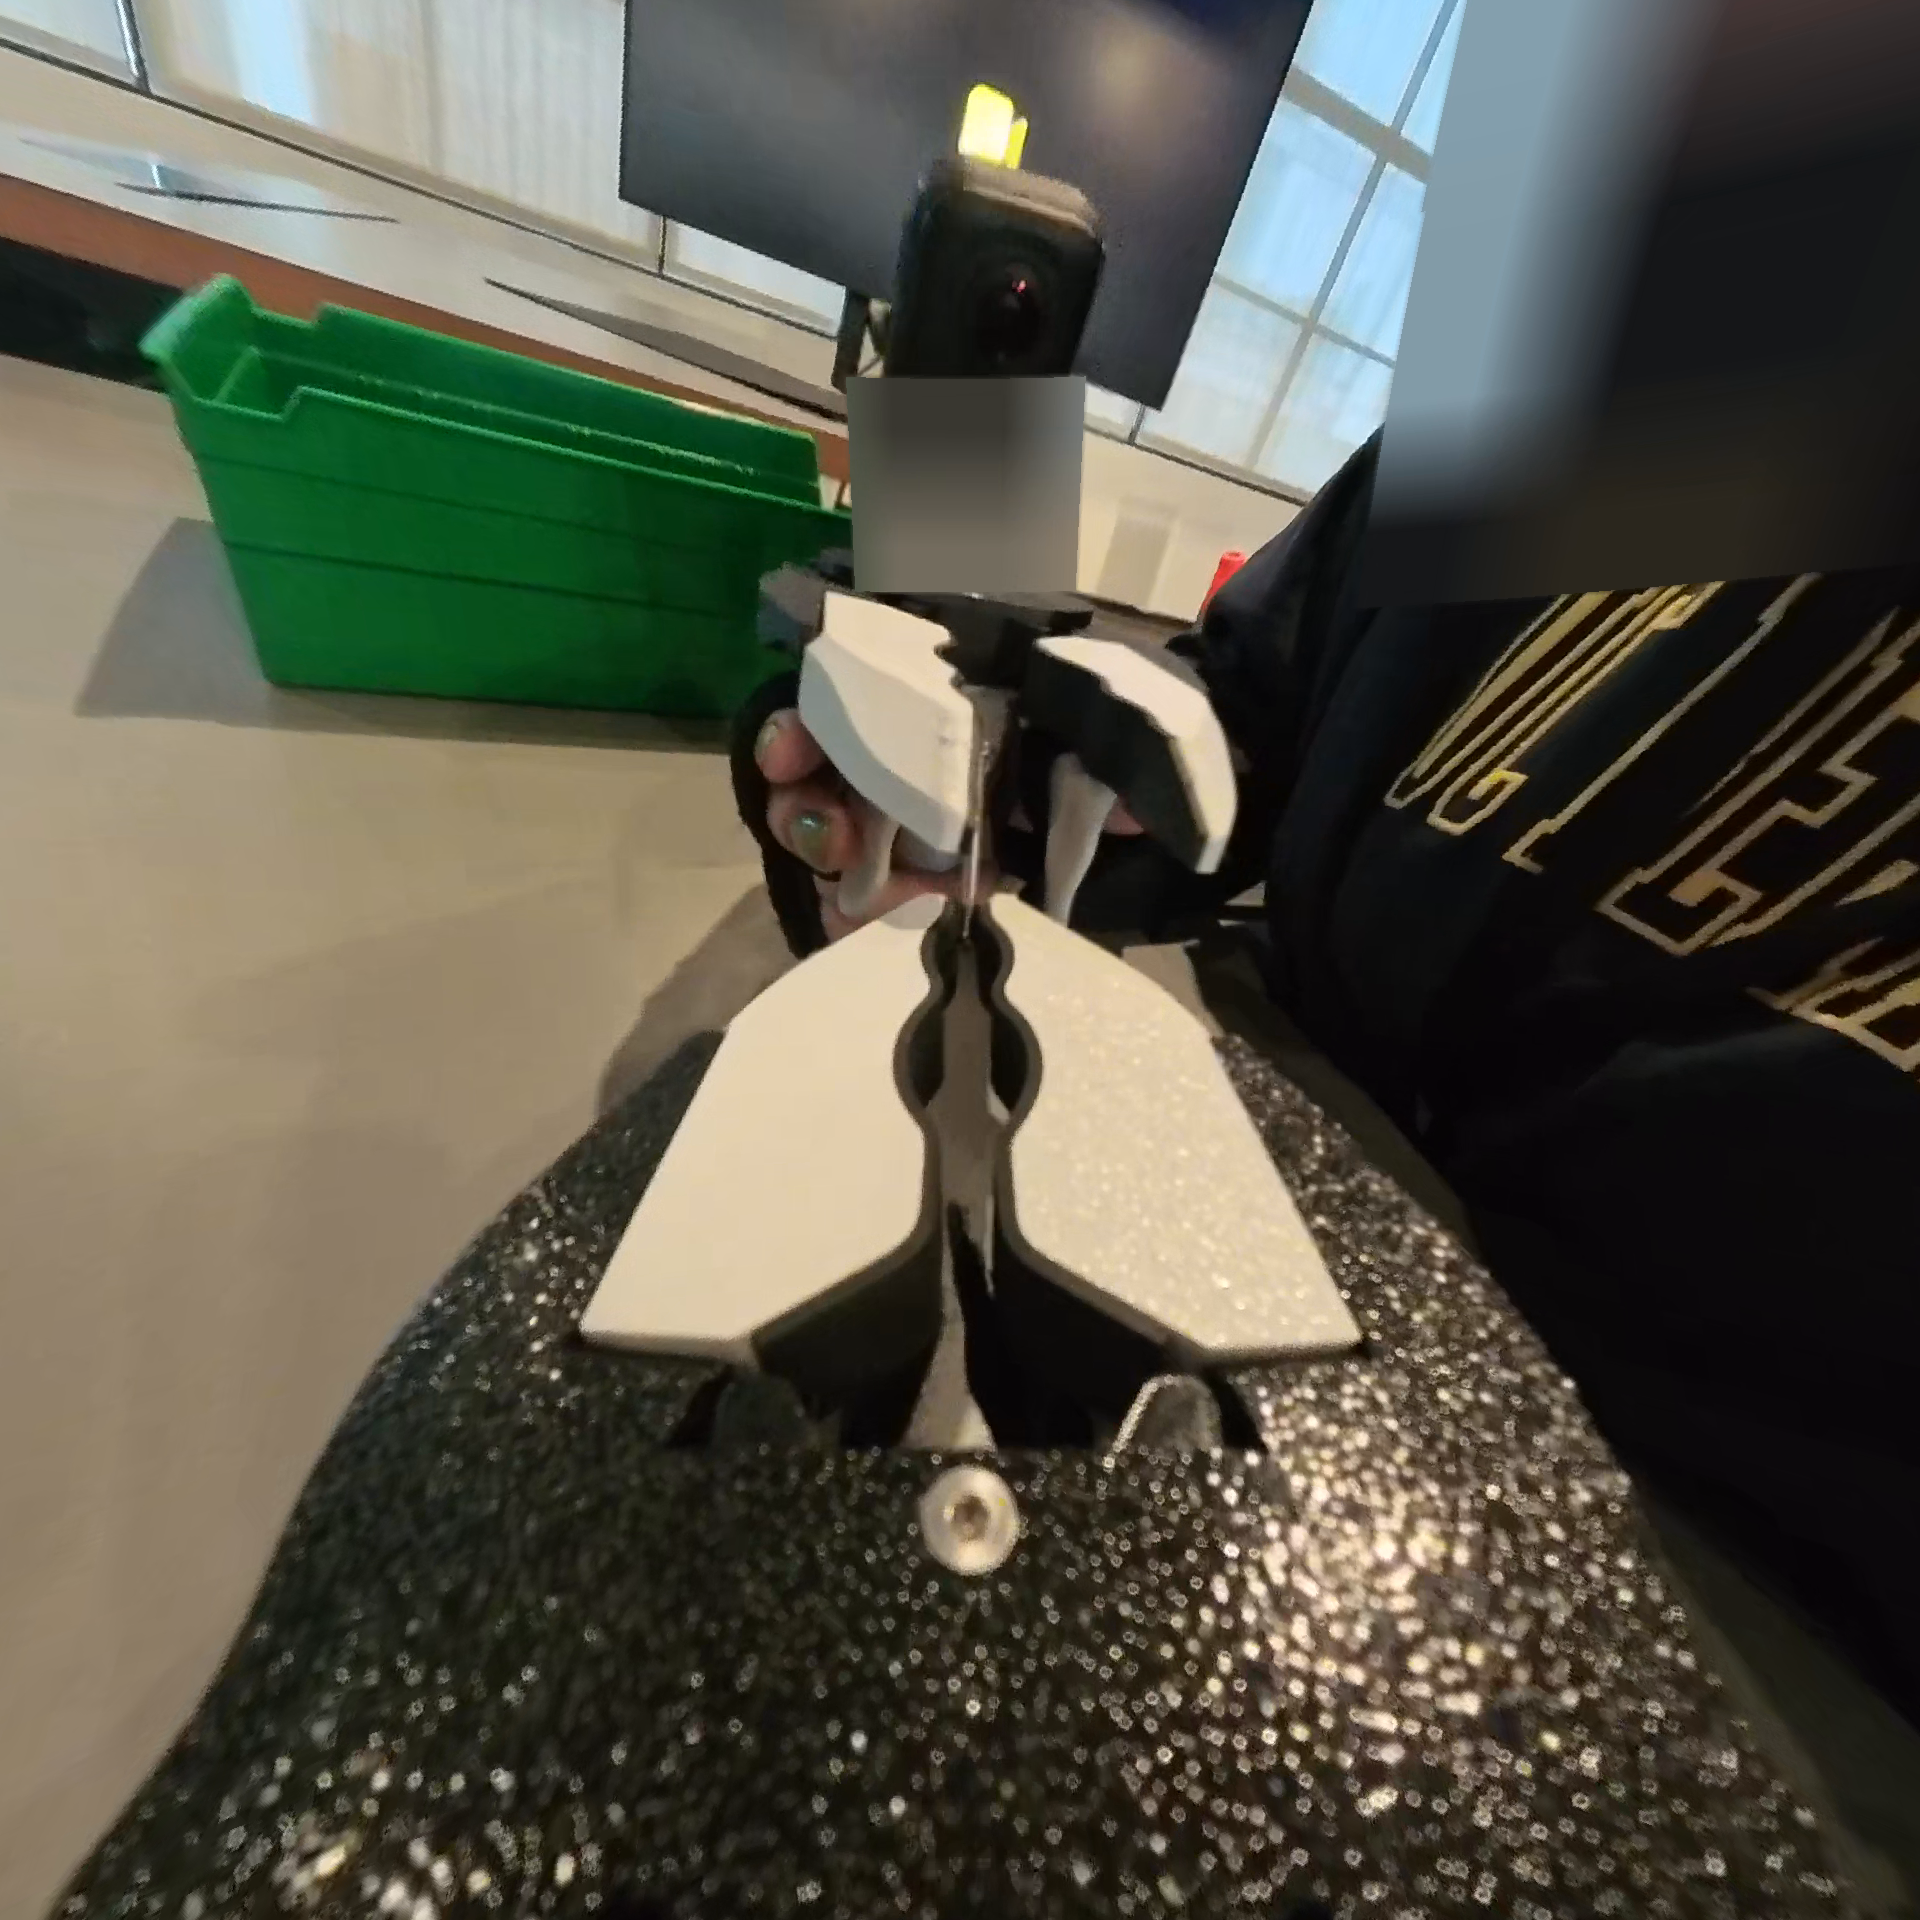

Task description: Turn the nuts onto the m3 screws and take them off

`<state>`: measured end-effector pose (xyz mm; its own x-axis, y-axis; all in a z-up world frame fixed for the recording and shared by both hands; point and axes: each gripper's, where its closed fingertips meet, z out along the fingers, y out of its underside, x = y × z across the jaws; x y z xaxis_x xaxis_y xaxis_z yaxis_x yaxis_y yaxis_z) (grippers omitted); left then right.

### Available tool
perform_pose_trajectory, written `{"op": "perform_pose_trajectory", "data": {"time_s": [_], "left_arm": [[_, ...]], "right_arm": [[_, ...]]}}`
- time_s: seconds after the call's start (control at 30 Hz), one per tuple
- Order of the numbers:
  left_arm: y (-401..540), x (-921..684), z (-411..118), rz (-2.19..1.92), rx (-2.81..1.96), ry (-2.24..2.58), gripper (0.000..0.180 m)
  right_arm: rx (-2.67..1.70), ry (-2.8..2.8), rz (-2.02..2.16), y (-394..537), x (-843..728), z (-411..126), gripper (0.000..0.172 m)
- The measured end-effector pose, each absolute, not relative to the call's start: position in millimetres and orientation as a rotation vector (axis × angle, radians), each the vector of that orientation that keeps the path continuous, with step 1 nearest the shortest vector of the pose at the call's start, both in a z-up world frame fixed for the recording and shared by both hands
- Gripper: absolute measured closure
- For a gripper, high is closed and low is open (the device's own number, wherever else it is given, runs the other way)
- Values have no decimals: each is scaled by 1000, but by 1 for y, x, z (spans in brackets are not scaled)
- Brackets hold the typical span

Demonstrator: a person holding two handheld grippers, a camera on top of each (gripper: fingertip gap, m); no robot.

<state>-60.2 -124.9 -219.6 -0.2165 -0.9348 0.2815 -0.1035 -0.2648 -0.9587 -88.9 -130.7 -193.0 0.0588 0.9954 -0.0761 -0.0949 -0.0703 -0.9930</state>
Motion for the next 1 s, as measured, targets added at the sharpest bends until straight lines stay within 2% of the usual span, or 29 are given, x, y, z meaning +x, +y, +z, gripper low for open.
{"op": "perform_pose_trajectory", "data": {"time_s": [0.37, 0.43, 0.63, 0.7, 0.77, 0.83, 1.0], "left_arm": [[-126, -64, -214, -1601, -1308, 1270, 178], [-127, -64, -215, -1596, -1309, 1281, 178], [-123, -61, -216, -1524, -1324, 1263, 177], [-121, -60, -217, -1469, -1324, 1257, 148], [-116, -57, -222, -1411, -1378, 1248, 132], [-111, -55, -228, -1319, -1414, 1257, 134], [-118, -50, -235, -1243, -1411, 1334, 163]], "right_arm": [[-1252, -995, 1263, -119, -84, -186, 158], [-1250, -1007, 1276, -119, -85, -184, 166], [-1309, -1038, 1234, -113, -83, -187, 167], [-1344, -1054, 1207, -108, -81, -190, 167], [-1379, -1088, 1172, -107, -80, -195, 167], [-1414, -1131, 1128, -106, -81, -202, 167], [-1438, -1210, 1092, -112, -87, -210, 167]]}}
